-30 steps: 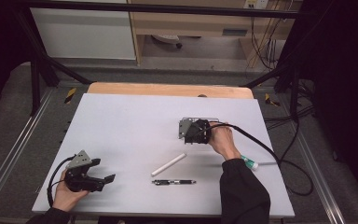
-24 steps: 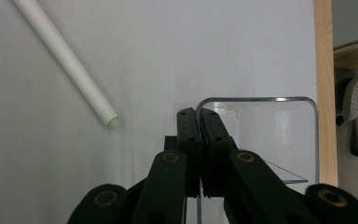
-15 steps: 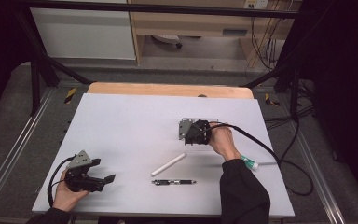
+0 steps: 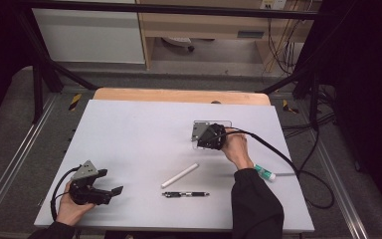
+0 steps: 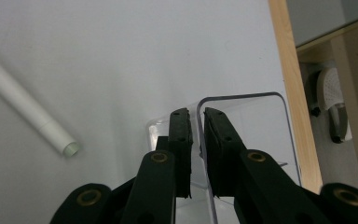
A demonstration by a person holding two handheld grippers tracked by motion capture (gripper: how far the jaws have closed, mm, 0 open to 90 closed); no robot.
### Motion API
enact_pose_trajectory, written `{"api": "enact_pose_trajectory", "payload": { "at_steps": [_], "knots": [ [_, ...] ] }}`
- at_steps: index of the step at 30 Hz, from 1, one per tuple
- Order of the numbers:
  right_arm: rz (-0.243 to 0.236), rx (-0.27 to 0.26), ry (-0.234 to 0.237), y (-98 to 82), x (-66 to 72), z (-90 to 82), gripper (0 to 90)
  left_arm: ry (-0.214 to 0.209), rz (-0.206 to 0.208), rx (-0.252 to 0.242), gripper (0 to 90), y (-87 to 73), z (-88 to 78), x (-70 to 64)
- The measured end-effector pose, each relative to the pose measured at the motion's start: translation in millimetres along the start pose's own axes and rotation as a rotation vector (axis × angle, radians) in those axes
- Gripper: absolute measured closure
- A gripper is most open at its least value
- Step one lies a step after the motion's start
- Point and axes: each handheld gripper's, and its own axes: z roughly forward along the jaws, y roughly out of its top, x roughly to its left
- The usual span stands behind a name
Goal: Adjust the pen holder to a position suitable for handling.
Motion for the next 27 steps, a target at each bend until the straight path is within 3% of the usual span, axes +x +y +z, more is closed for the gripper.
{"api": "enact_pose_trajectory", "payload": {
  "at_steps": [3,7,10,13,16,19,20,27],
  "knots": [
    [0.044,-0.013,-0.038,-2.0,-3.0,4.4,77.7,0.0,0.0,0.001,7.7,0.0,0.0,0.1],
    [0.07,-0.018,-0.033,-2.1,-3.9,5.3,75.3,0.0,0.0,0.001,7.7,0.0,-0.1,0.2],
    [0.098,-0.013,-0.039,-2.0,-3.2,3.3,68.6,0.0,-0.001,0.002,7.7,0.0,-0.2,0.1],
    [0.141,-0.032,-0.016,-2.4,-4.3,-4.4,61.1,0.0,0.0,0.005,7.7,0.1,-0.1,0.3],
    [0.217,-0.044,0.01,-3.3,-4.7,-13.7,51.7,0.002,-0.002,0.006,7.7,0.2,-0.1,0.0],
    [0.338,-0.086,0.014,-11.2,-1.0,-27.7,44.7,0.0,-0.004,0.007,7.6,0.3,0.0,-0.1],
    [0.338,-0.086,0.014,-11.2,-1.0,-27.7,41.7,0.0,-0.005,0.008,7.6,0.3,0.1,-0.1],
    [0.473,-0.102,0.039,-28.1,14.3,-44.0,21.7,-0.003,-0.002,0.014,7.6,1.1,0.8,-0.9]
  ]
}}
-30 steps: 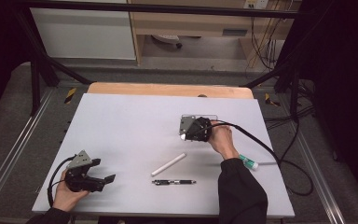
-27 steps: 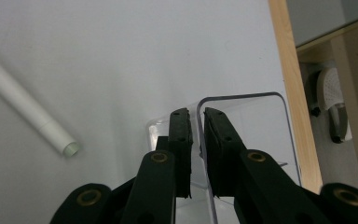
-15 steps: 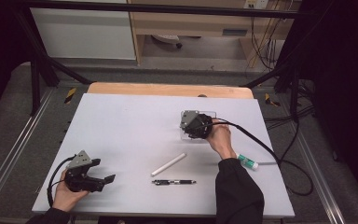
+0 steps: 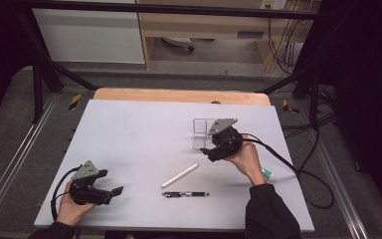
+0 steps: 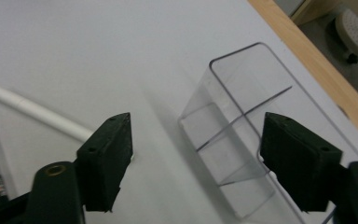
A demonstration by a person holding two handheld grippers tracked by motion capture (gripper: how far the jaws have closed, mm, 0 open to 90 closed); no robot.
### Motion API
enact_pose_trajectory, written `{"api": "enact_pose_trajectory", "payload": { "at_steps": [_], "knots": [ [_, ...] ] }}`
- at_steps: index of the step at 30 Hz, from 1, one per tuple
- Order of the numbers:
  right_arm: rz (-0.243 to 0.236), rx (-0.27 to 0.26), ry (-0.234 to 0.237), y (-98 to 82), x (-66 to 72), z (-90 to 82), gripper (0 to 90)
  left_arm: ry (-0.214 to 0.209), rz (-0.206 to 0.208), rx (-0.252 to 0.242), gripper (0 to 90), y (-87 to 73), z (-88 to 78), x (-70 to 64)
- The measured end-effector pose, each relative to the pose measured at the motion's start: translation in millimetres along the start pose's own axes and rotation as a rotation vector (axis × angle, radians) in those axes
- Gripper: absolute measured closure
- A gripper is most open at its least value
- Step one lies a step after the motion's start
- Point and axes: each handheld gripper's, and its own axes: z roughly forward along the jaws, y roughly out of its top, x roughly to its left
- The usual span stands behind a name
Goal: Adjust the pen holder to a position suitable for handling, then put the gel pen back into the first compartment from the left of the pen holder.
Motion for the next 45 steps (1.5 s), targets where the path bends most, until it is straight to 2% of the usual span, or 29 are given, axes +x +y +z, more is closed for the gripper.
{"api": "enact_pose_trajectory", "payload": {
  "at_steps": [5,8,9,14,21,29,40,45],
  "knots": [
    [0.059,0.008,0.043,-13.7,6.2,-5.5,11.3,0.0,-0.002,0.004,7.3,0.4,0.6,-0.8],
    [0.068,0.015,0.062,-21.0,10.8,-5.9,6.1,-0.001,-0.003,0.006,7.2,0.3,0.6,-0.9],
    [0.078,0.026,0.085,-24.7,14.0,-5.7,4.0,-0.002,-0.003,0.006,7.1,0.3,0.5,-0.9],
    [0.074,0.04,0.107,-31.1,23.7,-3.9,1.9,-0.005,-0.008,0.01,6.9,-0.2,0.3,-0.4],
    [0.052,0.048,0.134,-37.8,42.2,4.0,1.4,-0.004,-0.012,0.01,6.8,-0.7,-0.3,0.4],
    [0.057,0.049,0.187,-45.4,60.9,19.1,1.8,-0.005,-0.011,0.012,6.7,-0.4,0.4,0.0],
    [0.063,0.05,0.216,-52.5,73.6,29.6,2.9,-0.005,-0.01,0.019,6.8,-0.6,1.0,0.1],
    [0.057,0.071,0.229,-55.3,78.3,34.7,5.2,-0.005,-0.009,0.016,6.8,-0.4,0.5,-0.2]
  ]
}}
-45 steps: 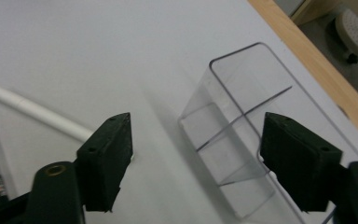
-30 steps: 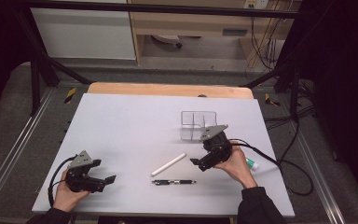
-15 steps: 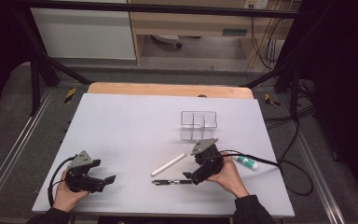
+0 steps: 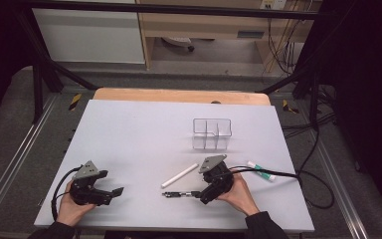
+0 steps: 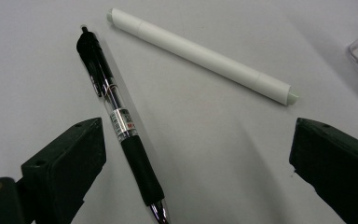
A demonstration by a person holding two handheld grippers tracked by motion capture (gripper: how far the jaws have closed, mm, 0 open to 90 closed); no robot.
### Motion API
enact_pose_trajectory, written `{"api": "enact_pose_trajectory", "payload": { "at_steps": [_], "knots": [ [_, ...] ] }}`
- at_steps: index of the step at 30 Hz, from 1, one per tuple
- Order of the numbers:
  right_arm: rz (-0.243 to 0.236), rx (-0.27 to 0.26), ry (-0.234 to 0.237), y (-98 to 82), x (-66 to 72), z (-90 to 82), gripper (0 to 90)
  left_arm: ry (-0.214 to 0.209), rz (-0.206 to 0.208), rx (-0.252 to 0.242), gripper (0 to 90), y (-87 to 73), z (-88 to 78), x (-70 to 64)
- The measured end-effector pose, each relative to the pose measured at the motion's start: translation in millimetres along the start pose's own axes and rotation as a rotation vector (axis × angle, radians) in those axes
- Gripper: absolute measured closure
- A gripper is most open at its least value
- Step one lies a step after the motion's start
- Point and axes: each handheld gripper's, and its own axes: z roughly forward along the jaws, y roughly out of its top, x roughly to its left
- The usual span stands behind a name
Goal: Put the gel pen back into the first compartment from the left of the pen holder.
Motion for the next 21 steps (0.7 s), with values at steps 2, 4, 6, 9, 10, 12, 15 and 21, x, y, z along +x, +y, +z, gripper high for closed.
{"api": "enact_pose_trajectory", "payload": {
  "at_steps": [2,4,6,9,10,12,15,21],
  "knots": [
    [-0.003,0.001,0.01,-0.8,1.2,1.8,6.8,0.0,-0.001,0.001,6.8,0.0,0.0,0.0],
    [-0.009,0.005,0.022,-1.3,2.1,3.3,9.2,-0.001,0.0,0.001,6.8,0.0,0.1,-0.1],
    [-0.016,0.002,0.034,-1.9,2.9,4.3,13.1,0.0,0.002,0.002,6.8,0.2,0.1,-0.2],
    [-0.034,0.003,0.053,-2.5,4.1,5.3,20.0,0.0,0.004,0.005,6.8,0.5,0.7,-0.2],
    [-0.044,0.001,0.061,-2.9,4.0,5.5,23.7,0.0,0.004,0.006,6.8,0.4,0.8,-0.5],
    [-0.056,-0.001,0.075,-3.7,5.5,5.3,29.3,-0.001,0.005,0.007,6.8,0.5,1.0,-1.0],
    [-0.086,0.003,0.098,-5.1,7.0,5.6,37.7,0.0,0.009,0.007,6.8,0.7,0.9,-1.7],
    [-0.132,0.006,0.127,-7.8,10.4,3.6,53.5,0.0,0.009,0.011,6.8,1.0,1.4,-2.4]
  ]
}}
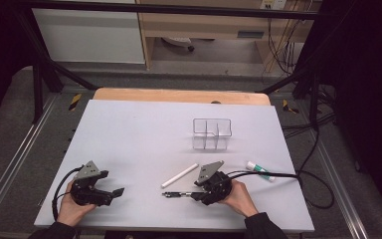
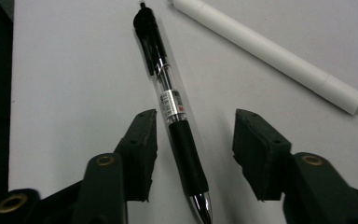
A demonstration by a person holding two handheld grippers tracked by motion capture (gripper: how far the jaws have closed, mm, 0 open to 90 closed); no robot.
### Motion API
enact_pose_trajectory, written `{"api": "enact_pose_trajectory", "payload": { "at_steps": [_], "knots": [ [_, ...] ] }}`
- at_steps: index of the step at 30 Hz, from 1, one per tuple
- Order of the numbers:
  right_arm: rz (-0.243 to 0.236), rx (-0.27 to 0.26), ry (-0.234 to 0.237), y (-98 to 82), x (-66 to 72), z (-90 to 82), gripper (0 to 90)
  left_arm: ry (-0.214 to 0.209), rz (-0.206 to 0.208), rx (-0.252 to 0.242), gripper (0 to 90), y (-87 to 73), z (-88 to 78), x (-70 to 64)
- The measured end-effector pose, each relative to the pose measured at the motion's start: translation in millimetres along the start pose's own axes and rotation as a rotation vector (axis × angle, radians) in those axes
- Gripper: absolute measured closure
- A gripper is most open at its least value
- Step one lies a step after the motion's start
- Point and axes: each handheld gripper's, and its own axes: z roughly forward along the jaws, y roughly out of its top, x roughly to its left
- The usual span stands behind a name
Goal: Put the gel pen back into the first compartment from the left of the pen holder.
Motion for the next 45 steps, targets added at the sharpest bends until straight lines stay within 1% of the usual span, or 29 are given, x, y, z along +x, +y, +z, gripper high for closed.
{"api": "enact_pose_trajectory", "payload": {
  "at_steps": [5,11,19,20,26,28,30,33,35,39,42,45],
  "knots": [
    [-0.04,0.012,0.015,-1.4,1.0,-0.1,63.1,0.0,-0.001,0.0,6.8,-0.2,0.1,0.2],
    [-0.067,0.014,0.01,-2.5,2.5,-0.6,70.6,-0.001,0.001,0.002,6.8,-0.1,0.4,0.0],
    [-0.1,0.016,0.028,-3.0,1.8,1.7,76.9,-0.002,0.0,0.004,6.9,-0.3,0.8,0.1],
    [-0.1,0.016,0.028,-3.0,1.8,1.7,76.9,-0.003,0.0,0.004,6.9,-0.3,0.8,0.1],
    [-0.14,0.016,0.046,-2.8,-0.1,1.7,78.5,-0.004,0.001,0.005,6.9,-0.3,1.2,-0.1],
    [-0.147,0.019,0.051,-2.6,-0.8,1.6,79.2,-0.005,0.001,0.006,6.9,-0.3,1.5,0.0],
    [-0.14,0.02,0.06,-2.0,-1.8,1.8,79.4,-0.006,0.003,0.007,6.8,-0.4,1.5,-0.2],
    [-0.145,0.023,0.062,-1.6,-1.6,0.8,79.7,-0.007,0.002,0.007,6.9,-0.4,1.6,-0.2],
    [-0.151,0.015,0.067,-1.2,-1.4,-0.9,79.8,-0.007,0.002,0.008,6.9,-0.5,1.8,-0.1],
    [-0.146,0.01,0.077,-0.1,-1.2,-5.9,80.0,-0.007,0.001,0.008,6.8,-0.5,1.9,-0.2],
    [-0.141,-0.002,0.063,0.7,-1.1,-10.3,80.0,-0.007,0.004,0.009,6.8,-0.2,1.8,-0.7],
    [-0.128,-0.016,0.064,2.5,-2.2,-15.4,80.0,-0.007,0.007,0.009,6.8,0.3,1.8,-1.7]
  ]
}}
